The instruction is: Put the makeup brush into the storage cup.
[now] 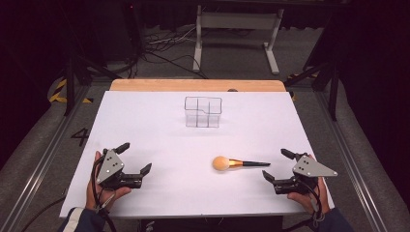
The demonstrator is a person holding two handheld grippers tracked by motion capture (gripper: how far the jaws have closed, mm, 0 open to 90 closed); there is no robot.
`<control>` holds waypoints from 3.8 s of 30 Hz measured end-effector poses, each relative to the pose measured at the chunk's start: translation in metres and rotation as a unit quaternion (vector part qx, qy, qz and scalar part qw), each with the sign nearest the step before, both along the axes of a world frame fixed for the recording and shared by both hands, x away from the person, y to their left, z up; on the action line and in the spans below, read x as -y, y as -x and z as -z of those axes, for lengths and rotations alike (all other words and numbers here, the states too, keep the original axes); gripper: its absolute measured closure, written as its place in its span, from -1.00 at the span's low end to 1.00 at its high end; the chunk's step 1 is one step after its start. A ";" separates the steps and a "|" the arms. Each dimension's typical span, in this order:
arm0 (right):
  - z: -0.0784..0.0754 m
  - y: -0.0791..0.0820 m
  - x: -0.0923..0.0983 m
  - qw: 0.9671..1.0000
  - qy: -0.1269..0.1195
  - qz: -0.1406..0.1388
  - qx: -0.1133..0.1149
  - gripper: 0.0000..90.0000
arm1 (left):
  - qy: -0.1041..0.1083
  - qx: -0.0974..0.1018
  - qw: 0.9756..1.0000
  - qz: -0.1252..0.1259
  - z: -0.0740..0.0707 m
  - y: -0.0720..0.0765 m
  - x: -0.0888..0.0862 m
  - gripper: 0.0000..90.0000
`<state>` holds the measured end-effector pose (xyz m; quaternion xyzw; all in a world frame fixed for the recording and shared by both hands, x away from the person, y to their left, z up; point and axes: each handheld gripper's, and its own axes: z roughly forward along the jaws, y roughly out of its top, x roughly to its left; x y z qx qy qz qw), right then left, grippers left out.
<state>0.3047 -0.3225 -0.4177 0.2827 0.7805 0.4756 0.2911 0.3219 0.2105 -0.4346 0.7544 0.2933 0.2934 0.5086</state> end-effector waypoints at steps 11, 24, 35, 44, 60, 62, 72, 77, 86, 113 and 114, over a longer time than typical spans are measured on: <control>-0.003 -0.006 0.007 0.999 0.016 0.004 -0.028 -0.90 | 0.015 0.005 1.000 -0.006 0.002 0.000 -0.002 -0.96; -0.031 -0.045 -0.020 0.980 0.160 -0.063 -0.104 -0.88 | 0.012 -0.001 1.000 0.000 0.006 0.001 0.003 -0.98; -0.029 -0.073 -0.075 0.937 0.264 -0.148 -0.174 -0.80 | 0.009 -0.005 1.000 0.006 0.007 0.001 0.005 -0.97; -0.013 -0.088 -0.112 0.903 0.334 -0.173 -0.207 -0.78 | 0.003 -0.008 1.000 0.013 0.009 0.001 0.006 -0.97; -0.001 -0.113 -0.136 0.872 0.363 -0.213 -0.249 -0.35 | 0.014 0.002 1.000 0.014 0.009 0.002 0.002 -0.98; 0.001 -0.114 -0.140 0.862 0.378 -0.221 -0.256 -0.29 | 0.016 0.003 1.000 0.012 0.010 0.003 0.002 -0.98; 0.004 -0.118 -0.146 0.843 0.391 -0.235 -0.286 0.01 | 0.017 0.002 1.000 0.014 0.009 0.004 0.002 -0.97; 0.003 -0.117 -0.150 0.837 0.402 -0.244 -0.280 0.29 | 0.017 0.004 1.000 0.008 0.009 0.004 0.002 -0.97; 0.002 -0.108 -0.153 0.833 0.423 -0.255 -0.250 0.38 | 0.015 0.003 1.000 0.006 0.009 0.004 0.002 -0.96; -0.049 -0.086 -0.080 0.963 0.142 -0.199 -0.115 0.39 | 0.019 0.006 1.000 0.000 0.009 0.004 0.001 -0.95; -0.051 -0.084 -0.078 0.966 0.130 -0.193 -0.110 0.39 | 0.020 0.005 1.000 0.001 0.009 0.004 0.001 -0.96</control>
